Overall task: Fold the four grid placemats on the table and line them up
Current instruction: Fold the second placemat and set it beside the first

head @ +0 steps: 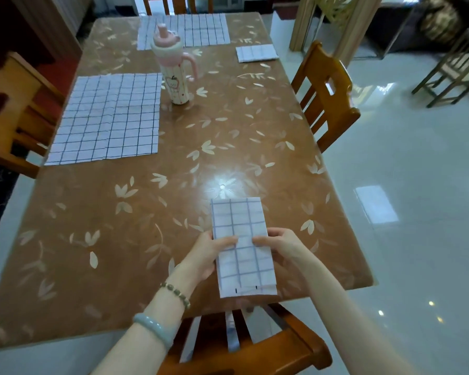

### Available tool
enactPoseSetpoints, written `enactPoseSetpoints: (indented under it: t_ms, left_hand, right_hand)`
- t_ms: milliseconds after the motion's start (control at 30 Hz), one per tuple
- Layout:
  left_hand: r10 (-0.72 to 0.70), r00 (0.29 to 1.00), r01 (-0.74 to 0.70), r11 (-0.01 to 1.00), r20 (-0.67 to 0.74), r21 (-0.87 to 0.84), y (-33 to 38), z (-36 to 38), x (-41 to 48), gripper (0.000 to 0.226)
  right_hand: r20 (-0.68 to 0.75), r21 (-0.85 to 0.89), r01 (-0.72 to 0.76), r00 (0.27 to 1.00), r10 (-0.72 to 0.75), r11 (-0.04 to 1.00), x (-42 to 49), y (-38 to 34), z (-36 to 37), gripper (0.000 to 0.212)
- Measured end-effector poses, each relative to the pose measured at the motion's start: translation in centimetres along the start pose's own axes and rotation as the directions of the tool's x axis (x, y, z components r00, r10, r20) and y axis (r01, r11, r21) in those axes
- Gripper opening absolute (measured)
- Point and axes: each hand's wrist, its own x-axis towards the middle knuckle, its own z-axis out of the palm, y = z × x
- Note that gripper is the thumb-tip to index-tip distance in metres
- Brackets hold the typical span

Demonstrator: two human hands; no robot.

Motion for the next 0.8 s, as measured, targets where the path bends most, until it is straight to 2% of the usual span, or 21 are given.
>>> enactPoseSetpoints:
  t_ms: [167,400,567,800]
  left_hand:
    - [0.036,0.997,-0.037,0.999,0.064,0.023,1.3,1.1,-2.0,0.021]
    - [-0.001,0.980,-0.044,0.975,0.201,0.218,-0.2,2.0,-6.3,0.025]
    - [-0.005,0.966,-0.061,0.967,0.260,0.247,-2.6,4.4,-9.3,0.023]
    - [-0.029,0.936,-0.085,0.948,0.350,0.306,-3.8,12.1,-10.7,0.025]
  right_hand:
    - [-0.095,0.034,0.062,0.994,-0.058,0.998,-4.1,-0.5,-0.1,0.026]
    - [-0.305,0.134,0.195,0.941,-0.147,0.972,-11.0,2.6,0.0,0.026]
    - [-0.418,0.190,0.199,0.903,-0.104,0.961,-15.4,6.2,-1.3,0.028]
    - [-0.516,0.310,0.274,0.852,-0.081,0.910,-20.2,9.3,-6.8,0.024]
